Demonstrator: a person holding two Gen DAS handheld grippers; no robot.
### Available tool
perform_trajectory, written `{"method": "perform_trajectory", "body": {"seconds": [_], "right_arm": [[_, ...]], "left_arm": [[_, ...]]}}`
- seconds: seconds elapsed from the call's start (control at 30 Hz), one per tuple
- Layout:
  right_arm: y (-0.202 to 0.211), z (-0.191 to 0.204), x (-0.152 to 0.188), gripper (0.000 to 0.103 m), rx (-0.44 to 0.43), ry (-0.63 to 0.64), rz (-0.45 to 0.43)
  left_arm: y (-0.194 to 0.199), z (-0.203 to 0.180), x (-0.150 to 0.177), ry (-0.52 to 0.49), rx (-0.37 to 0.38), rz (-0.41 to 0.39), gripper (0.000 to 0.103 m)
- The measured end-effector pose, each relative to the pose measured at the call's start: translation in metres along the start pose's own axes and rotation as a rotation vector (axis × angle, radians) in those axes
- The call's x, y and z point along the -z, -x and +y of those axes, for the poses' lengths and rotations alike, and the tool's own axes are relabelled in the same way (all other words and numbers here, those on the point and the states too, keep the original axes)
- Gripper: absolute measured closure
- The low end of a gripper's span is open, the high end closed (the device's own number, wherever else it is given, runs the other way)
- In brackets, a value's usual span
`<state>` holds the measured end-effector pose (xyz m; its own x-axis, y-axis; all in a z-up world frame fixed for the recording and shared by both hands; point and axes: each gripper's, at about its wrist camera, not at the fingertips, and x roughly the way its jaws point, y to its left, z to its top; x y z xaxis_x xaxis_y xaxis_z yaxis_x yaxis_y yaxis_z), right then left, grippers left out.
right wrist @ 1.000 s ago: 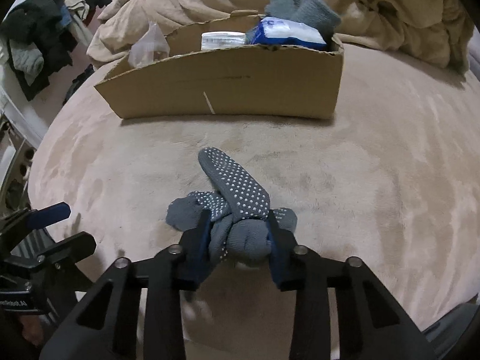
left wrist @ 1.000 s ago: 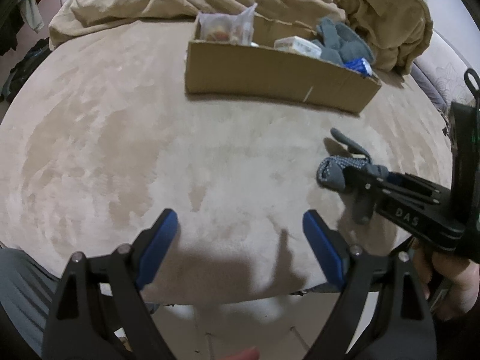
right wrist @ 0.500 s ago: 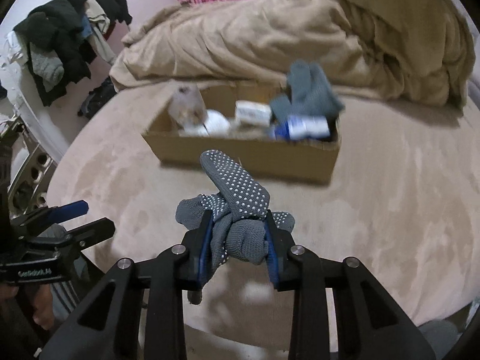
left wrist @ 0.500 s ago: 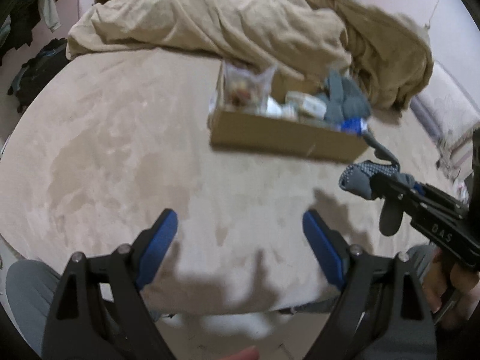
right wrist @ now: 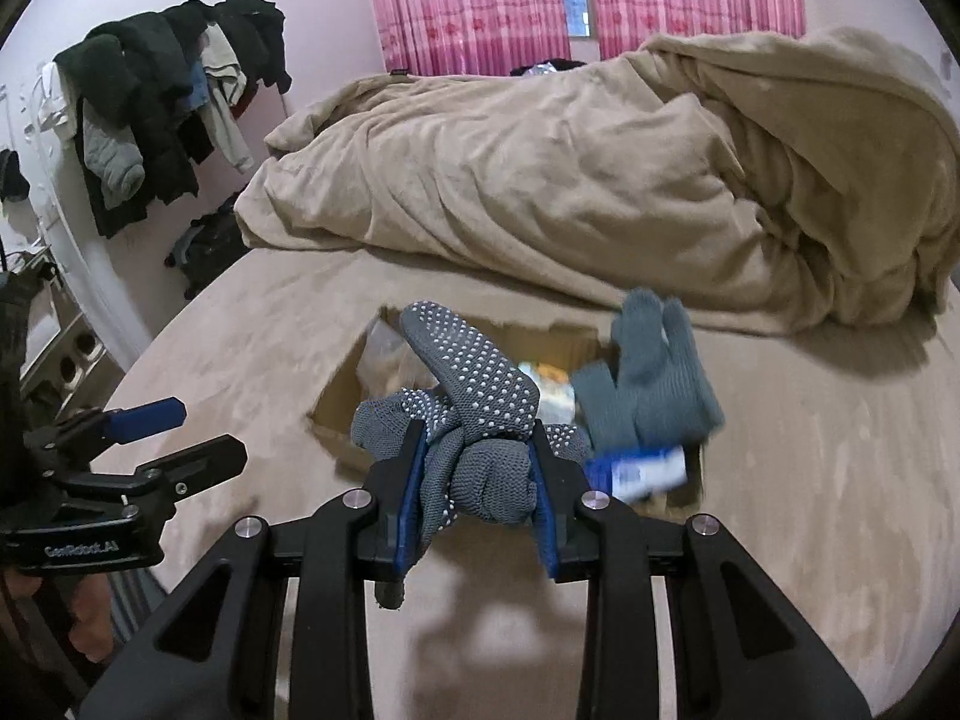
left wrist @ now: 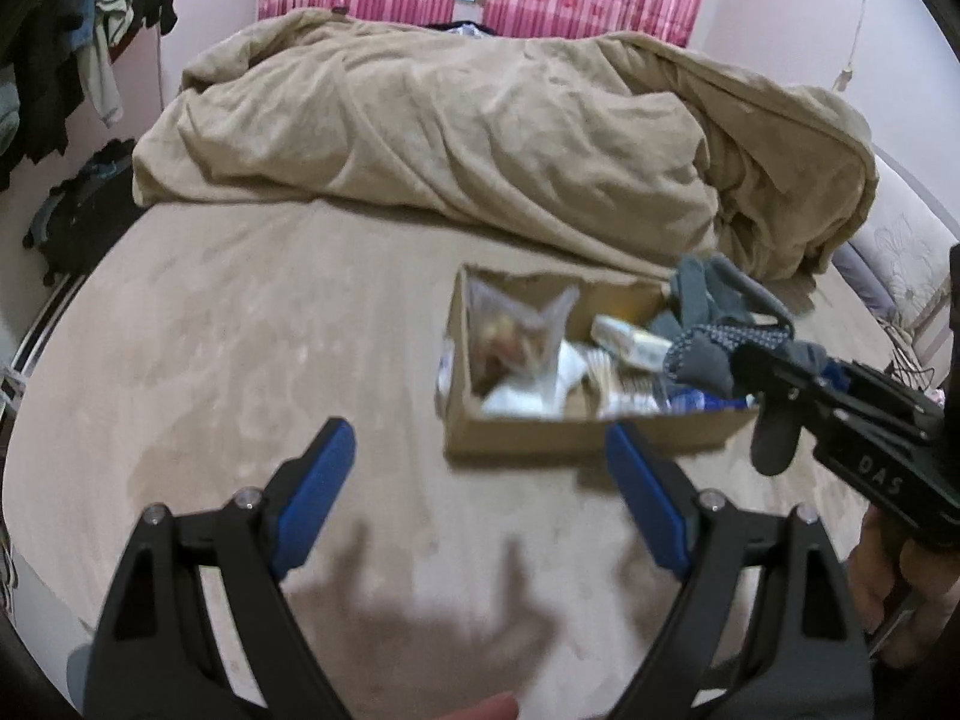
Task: Organize objects
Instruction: 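Carry the dotted gloves into the box and open the right tool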
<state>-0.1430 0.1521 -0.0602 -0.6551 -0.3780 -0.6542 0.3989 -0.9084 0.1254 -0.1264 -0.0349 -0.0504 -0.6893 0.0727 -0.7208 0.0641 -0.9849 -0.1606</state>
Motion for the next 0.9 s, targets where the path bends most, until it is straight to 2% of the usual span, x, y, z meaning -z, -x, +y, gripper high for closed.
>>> {"method": "perform_trajectory", "body": {"seconds": [0.2,0.53,0.7,0.9], "right_arm": [[-0.033,0.000,-0.016,0.070,0.004,0.024,0.008],[-0.099,0.000,-0.006,0.070,-0.020,0.022,0.126],[-0.109,-0.003,0.003,0.069,-0.029,0.008,0.151],[-0.109,-0.002,0.006,0.067,-0.018,0.013,0.154]], "left_arm": [[-0.019,0.004,-0.016,0.002,-0.015,-0.023,0.016],[-0.065,0.016,-0.019,0.014,-0.041,0.032,0.016],[-0.078,0.018,-0.010,0.025,-0.056,0.075,0.016],[-0.075,0.018,-0.006,0.029,-0.058,0.077,0.016]]}}
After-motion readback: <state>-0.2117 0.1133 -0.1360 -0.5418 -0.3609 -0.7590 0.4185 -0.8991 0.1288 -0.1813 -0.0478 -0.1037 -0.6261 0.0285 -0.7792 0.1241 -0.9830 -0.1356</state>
